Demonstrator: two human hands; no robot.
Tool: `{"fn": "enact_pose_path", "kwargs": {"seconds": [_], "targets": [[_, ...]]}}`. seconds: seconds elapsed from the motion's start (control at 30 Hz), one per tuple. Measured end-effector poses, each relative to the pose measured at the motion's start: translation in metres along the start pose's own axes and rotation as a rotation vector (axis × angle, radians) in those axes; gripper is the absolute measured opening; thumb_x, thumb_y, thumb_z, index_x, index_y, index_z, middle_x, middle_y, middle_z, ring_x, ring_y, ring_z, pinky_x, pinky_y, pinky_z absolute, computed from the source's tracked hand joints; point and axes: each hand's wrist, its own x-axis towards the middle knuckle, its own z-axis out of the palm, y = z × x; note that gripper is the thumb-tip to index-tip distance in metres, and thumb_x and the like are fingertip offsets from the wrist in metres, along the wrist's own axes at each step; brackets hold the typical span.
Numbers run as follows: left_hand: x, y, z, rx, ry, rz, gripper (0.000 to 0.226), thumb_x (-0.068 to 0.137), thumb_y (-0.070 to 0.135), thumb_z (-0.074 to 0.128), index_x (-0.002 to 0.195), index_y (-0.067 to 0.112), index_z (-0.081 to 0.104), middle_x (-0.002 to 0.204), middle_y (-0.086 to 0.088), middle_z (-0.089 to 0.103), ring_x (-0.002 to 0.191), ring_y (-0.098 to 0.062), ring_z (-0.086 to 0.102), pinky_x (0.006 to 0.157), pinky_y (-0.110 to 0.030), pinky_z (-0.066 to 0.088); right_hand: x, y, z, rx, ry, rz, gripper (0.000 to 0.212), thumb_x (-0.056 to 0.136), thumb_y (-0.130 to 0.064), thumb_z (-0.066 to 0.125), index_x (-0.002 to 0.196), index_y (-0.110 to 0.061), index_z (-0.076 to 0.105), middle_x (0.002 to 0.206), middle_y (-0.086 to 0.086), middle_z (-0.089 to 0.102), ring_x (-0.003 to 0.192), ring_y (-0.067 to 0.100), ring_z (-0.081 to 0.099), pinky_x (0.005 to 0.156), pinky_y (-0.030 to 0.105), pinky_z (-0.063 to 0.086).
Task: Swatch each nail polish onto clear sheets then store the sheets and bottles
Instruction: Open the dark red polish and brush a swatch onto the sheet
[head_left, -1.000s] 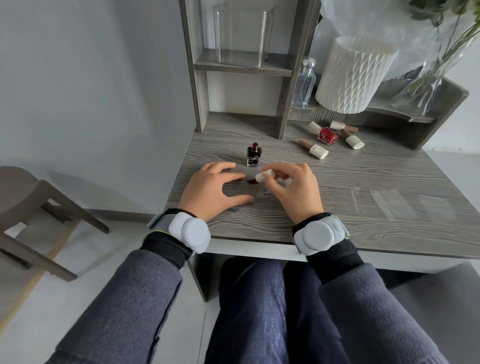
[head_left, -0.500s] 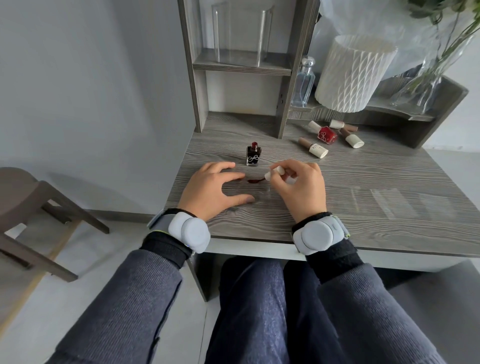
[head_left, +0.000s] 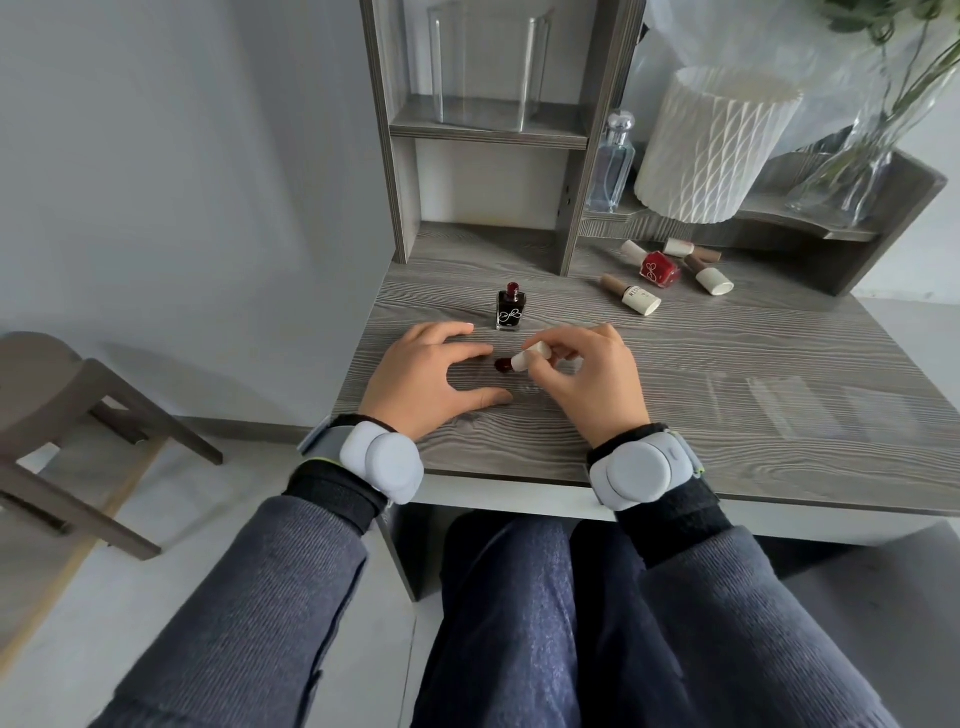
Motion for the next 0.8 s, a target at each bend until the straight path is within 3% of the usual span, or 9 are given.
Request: {"fn": "enact_pose_path", "kwargs": {"seconds": [0.17,0.33,0.43,0.6,0.8], "targets": [[-0.0001,-0.0007,0.0011,-0.001,0.009,0.009,0.082,0.058,0.087,0.048,0.12,0.035,0.063,0.135,0.014,0.049,0.127,-0.01,0.038,0.108,-0.034,0.033,-0.0001,-0.0018,-0.0008,0.016,-0.022,0.056,0.032,0.071,-0.05,0.046,0.073,-0.028,0.069,0.073,-0.013,0.067,0.086,0.014,0.049,0.079,0.039,0.045],[0.0,-0.0005,0.0007,-0.003,0.01,0.009,0.081,0.058,0.084,0.047,0.12,0.035,0.063,0.136,0.014,0.049,0.128,-0.01,0.037,0.108,-0.036,0.033,-0.0009,-0.0041,-0.0027,0.05,0.029,0.019,0.012,0.082,-0.028,0.062,0.076,-0.027,0.072,0.073,-0.018,0.066,0.084,0.009,0.049,0.081,0.04,0.045],[-0.0003,0.0,0.0002,-0.001,0.003,0.002,0.08,0.058,0.083,0.047,0.121,0.036,0.062,0.137,0.015,0.047,0.129,-0.009,0.036,0.109,-0.034,0.031,-0.0006,-0.0041,-0.0038,0.047,0.051,0.003,0.007,0.085,-0.03,0.066,0.085,-0.028,0.073,0.072,-0.023,0.061,0.085,0.009,0.051,0.082,0.04,0.045],[-0.0006,-0.0006,0.001,-0.001,0.006,0.006,0.077,0.06,0.08,0.051,0.121,0.035,0.062,0.137,0.014,0.048,0.129,-0.009,0.036,0.109,-0.034,0.031,-0.0007,-0.0032,-0.0018,0.012,0.01,0.018,0.031,0.08,-0.051,0.055,0.095,-0.031,0.074,0.08,-0.017,0.065,0.09,0.018,0.052,0.084,0.046,0.046],[-0.0006,-0.001,0.0022,-0.014,0.03,0.016,0.068,0.064,0.073,0.061,0.12,0.034,0.064,0.136,0.013,0.05,0.128,-0.01,0.038,0.108,-0.034,0.032,0.001,0.0027,0.0018,0.013,-0.012,0.057,0.033,0.074,-0.054,0.048,0.079,-0.033,0.073,0.076,-0.015,0.069,0.088,0.015,0.053,0.084,0.045,0.046]]}}
